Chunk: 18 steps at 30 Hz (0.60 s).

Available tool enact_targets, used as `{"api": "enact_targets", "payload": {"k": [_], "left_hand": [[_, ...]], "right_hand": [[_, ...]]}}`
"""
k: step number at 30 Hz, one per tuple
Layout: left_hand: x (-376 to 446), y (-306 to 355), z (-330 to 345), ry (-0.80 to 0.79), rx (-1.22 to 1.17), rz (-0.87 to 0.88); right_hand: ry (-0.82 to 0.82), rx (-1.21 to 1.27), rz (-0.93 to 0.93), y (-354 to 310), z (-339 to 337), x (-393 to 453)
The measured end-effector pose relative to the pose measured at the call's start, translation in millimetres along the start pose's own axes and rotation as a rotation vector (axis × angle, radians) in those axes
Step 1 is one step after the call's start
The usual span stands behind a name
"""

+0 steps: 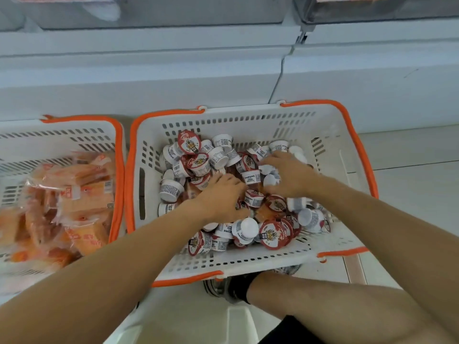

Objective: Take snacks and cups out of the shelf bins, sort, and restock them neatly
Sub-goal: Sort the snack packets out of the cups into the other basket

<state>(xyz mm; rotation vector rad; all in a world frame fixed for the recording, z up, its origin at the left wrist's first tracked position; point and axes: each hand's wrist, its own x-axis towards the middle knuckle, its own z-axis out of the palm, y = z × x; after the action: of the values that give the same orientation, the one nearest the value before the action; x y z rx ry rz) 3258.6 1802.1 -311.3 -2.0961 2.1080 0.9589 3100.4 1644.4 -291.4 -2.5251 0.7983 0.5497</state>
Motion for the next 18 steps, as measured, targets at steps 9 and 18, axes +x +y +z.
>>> {"api": "enact_targets", "payload": {"k": [9, 18], "left_hand": [[10.3, -26.5, 26.4, -0.058, -0.082, -0.008], [34.1, -21.5, 16.1, 0.048, -0.294, -0.101]], "right_hand": [[-0.166, -0.300, -0.140, -11.7, 47.9, 23.5], [0.174, 0.111, 0.127, 48.9, -1.9, 12.5]]}}
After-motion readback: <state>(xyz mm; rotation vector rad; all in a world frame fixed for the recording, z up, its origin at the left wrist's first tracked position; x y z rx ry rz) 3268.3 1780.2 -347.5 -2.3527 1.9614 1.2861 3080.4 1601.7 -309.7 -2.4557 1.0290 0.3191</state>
